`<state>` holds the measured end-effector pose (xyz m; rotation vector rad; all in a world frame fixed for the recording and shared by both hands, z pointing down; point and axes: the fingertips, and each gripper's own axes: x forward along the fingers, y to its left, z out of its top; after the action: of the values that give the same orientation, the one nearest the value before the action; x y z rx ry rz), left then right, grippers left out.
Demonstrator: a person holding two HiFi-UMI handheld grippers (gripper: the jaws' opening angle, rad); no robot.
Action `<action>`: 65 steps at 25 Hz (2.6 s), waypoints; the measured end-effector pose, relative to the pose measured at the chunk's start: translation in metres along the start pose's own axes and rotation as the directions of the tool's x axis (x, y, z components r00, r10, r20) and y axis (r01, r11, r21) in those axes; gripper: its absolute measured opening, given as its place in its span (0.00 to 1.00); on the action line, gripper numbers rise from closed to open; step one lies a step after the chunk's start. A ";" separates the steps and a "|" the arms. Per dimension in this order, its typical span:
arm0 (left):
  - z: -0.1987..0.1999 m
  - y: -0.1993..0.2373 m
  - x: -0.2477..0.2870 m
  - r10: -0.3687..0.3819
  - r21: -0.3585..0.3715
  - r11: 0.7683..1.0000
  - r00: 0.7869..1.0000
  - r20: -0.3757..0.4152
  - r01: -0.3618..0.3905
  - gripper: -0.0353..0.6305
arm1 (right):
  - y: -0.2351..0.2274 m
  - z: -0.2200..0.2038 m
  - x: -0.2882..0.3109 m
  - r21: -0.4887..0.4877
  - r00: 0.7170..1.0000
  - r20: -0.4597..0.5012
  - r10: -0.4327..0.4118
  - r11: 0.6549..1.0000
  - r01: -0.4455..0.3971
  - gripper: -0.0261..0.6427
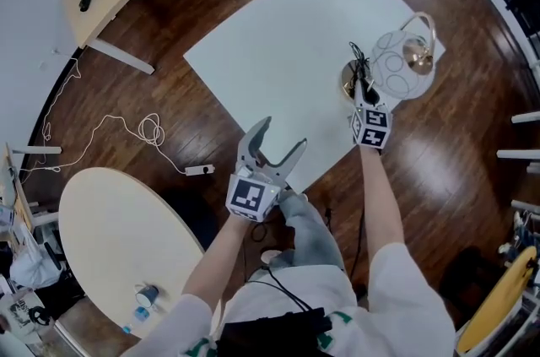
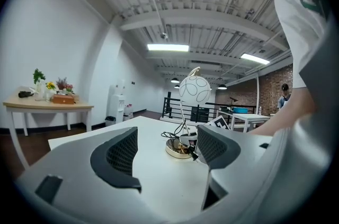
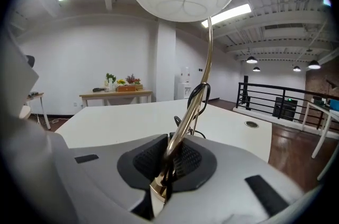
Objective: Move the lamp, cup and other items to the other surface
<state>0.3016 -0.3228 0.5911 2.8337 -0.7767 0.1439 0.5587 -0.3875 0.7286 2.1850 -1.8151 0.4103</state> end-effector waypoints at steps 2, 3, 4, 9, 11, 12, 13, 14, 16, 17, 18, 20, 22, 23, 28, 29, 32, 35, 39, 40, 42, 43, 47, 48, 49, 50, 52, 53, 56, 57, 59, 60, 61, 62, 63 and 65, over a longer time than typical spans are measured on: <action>-0.001 0.004 0.002 0.003 -0.001 1.000 1.000 0.002 -0.003 0.58 | 0.001 -0.002 0.003 0.000 1.000 -0.004 0.013 1.000 -0.013 0.10; -0.001 0.004 0.003 0.005 -0.003 1.000 1.000 0.004 -0.005 0.58 | 0.002 -0.003 0.005 -0.004 1.000 -0.009 0.029 1.000 -0.029 0.11; -0.001 0.004 0.004 0.007 -0.005 1.000 1.000 0.008 -0.007 0.58 | 0.003 -0.006 0.006 -0.009 0.999 -0.012 0.048 0.999 -0.048 0.11; 0.009 -0.012 0.001 -0.004 0.008 1.000 1.000 0.031 0.004 0.58 | 0.001 -0.017 -0.013 0.063 0.994 -0.030 0.104 0.993 -0.102 0.54; 0.019 -0.016 -0.007 -0.001 0.008 1.000 0.999 0.044 0.001 0.58 | 0.002 -0.016 -0.032 0.067 0.996 -0.024 0.084 0.994 -0.082 0.54; 0.022 -0.016 -0.011 0.006 0.008 1.000 0.999 0.051 -0.007 0.58 | 0.004 -0.015 -0.041 0.066 0.997 -0.014 0.078 0.995 -0.077 0.54; 0.024 -0.016 -0.015 0.015 0.008 1.000 0.998 0.057 -0.015 0.58 | 0.007 -0.013 -0.050 0.065 0.997 -0.001 0.075 0.995 -0.075 0.54; 0.025 -0.015 -0.019 0.025 0.007 1.000 0.998 0.062 -0.025 0.58 | 0.012 -0.011 -0.059 0.066 0.997 0.013 0.075 0.995 -0.076 0.54; 0.028 -0.015 -0.032 0.044 0.005 0.999 0.997 0.068 -0.045 0.58 | 0.024 -0.004 -0.081 0.068 0.995 0.045 0.085 0.994 -0.088 0.54; 0.029 -0.015 -0.041 0.056 0.005 0.998 0.996 0.071 -0.056 0.58 | 0.033 0.001 -0.093 0.066 0.993 0.061 0.098 0.993 -0.102 0.54; 0.031 -0.015 -0.052 0.070 0.004 0.997 0.995 0.075 -0.071 0.58 | 0.046 0.008 -0.105 0.061 0.990 0.078 0.118 0.991 -0.123 0.54; 0.037 -0.011 -0.078 0.116 0.000 0.993 0.989 0.090 -0.116 0.58 | 0.080 0.024 -0.124 0.043 0.977 0.109 0.181 0.981 -0.187 0.54; 0.041 -0.003 -0.107 0.178 -0.007 0.984 0.978 0.109 -0.178 0.58 | 0.123 0.041 -0.136 0.018 0.952 0.134 0.276 0.960 -0.280 0.54; 0.042 -0.001 -0.123 0.209 -0.013 0.978 0.971 0.114 -0.209 0.58 | 0.146 0.047 -0.144 0.000 0.935 0.140 0.326 0.944 -0.330 0.54; 0.038 0.013 -0.216 0.384 -0.044 0.923 0.915 0.127 -0.381 0.58 | 0.268 0.064 -0.188 -0.080 0.813 0.152 0.561 0.827 -0.556 0.54; 0.036 0.016 -0.237 0.422 -0.041 0.906 0.897 0.131 -0.421 0.58 | 0.293 0.067 -0.198 -0.091 0.780 0.155 0.606 0.795 -0.599 0.54; 0.038 0.018 -0.300 0.552 -0.069 0.834 0.819 0.157 -0.548 0.58 | 0.362 0.075 -0.230 -0.125 0.675 0.162 0.719 0.694 -0.709 0.54; 0.048 0.019 -0.368 0.668 -0.098 0.742 0.720 0.190 -0.663 0.58 | 0.430 0.084 -0.269 -0.161 0.555 0.154 0.817 0.576 -0.802 0.54; 0.059 0.013 -0.468 0.797 -0.120 0.592 0.556 0.236 -0.797 0.58 | 0.521 0.093 -0.331 -0.213 0.375 0.131 0.918 0.395 -0.894 0.54; 0.060 0.010 -0.493 0.826 -0.131 0.548 0.509 0.242 -0.826 0.58 | 0.541 0.095 -0.346 -0.227 0.334 0.125 0.934 0.355 -0.907 0.54; 0.055 0.001 -0.541 0.877 -0.145 0.454 0.412 0.247 -0.879 0.58 | 0.578 0.096 -0.379 -0.244 0.247 0.109 0.963 0.267 -0.932 0.54; 0.048 -0.004 -0.564 0.898 -0.138 0.406 0.365 0.246 -0.904 0.58 | 0.596 0.096 -0.395 -0.251 0.202 0.101 0.974 0.221 -0.942 0.54; 0.036 -0.034 -0.644 0.952 -0.146 0.230 0.191 0.239 -0.962 0.58 | 0.658 0.090 -0.461 -0.286 0.004 0.073 0.997 0.025 -0.958 0.62; 0.035 -0.043 -0.661 0.958 -0.157 0.195 0.154 0.242 -0.968 0.58 | 0.672 0.088 -0.478 -0.293 -0.044 0.066 0.997 -0.023 -0.956 0.63; 0.036 -0.052 -0.677 0.963 -0.176 0.156 0.111 0.244 -0.972 0.58 | 0.683 0.085 -0.495 -0.296 -0.088 0.056 0.995 -0.067 -0.953 0.63; 0.037 -0.062 -0.692 0.968 -0.203 0.115 0.063 0.244 -0.973 0.58 | 0.692 0.082 -0.511 -0.299 -0.126 0.046 0.991 -0.107 -0.948 0.63; 0.036 -0.082 -0.719 0.972 -0.236 0.038 -0.019 0.236 -0.971 0.58 | 0.705 0.076 -0.542 -0.301 -0.196 0.026 0.980 -0.179 -0.937 0.66; 0.031 -0.093 -0.732 0.971 -0.239 0.002 -0.055 0.232 -0.971 0.59 | 0.711 0.073 -0.558 -0.303 -0.230 0.017 0.973 -0.214 -0.929 0.66; 0.019 -0.121 -0.773 0.964 -0.250 -0.091 -0.148 0.220 -0.964 0.59 | 0.730 0.063 -0.605 -0.301 -0.320 -0.017 0.947 -0.310 -0.902 0.66; 0.018 -0.129 -0.785 0.961 -0.258 -0.111 -0.170 0.217 -0.960 0.59 | 0.735 0.060 -0.620 -0.294 -0.342 -0.030 0.939 -0.335 -0.895 0.66; 0.004 -0.144 -0.806 0.953 -0.245 -0.158 -0.212 0.216 -0.957 0.59 | 0.740 0.054 -0.641 -0.293 -0.377 -0.047 0.925 -0.373 -0.880 0.66; -0.003 -0.151 -0.814 0.948 -0.238 -0.182 -0.234 0.216 -0.954 0.59 | 0.743 0.052 -0.648 -0.298 -0.392 -0.050 0.918 -0.389 -0.872 0.66; -0.008 -0.159 -0.822 0.943 -0.238 -0.201 -0.254 0.216 -0.950 0.59 | 0.745 0.049 -0.657 -0.298 -0.407 -0.056 0.912 -0.405 -0.865 0.66; -0.010 -0.166 -0.830 0.939 -0.241 -0.216 -0.269 0.216 -0.946 0.59 | 0.748 0.047 -0.668 -0.293 -0.420 -0.063 0.905 -0.420 -0.859 0.66; -0.012 -0.173 -0.837 0.936 -0.245 -0.225 -0.280 0.216 -0.943 0.59 | 0.750 0.045 -0.677 -0.288 -0.431 -0.066 0.900 -0.431 -0.855 0.66; -0.015 -0.182 -0.847 0.932 -0.251 -0.241 -0.295 0.210 -0.938 0.59 | 0.755 0.040 -0.688 -0.293 -0.443 -0.065 0.894 -0.441 -0.848 0.66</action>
<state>-0.3316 0.2524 0.4524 1.1886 -2.9705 -0.1571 -0.3023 0.0865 0.4485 -0.4397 -3.1849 0.1249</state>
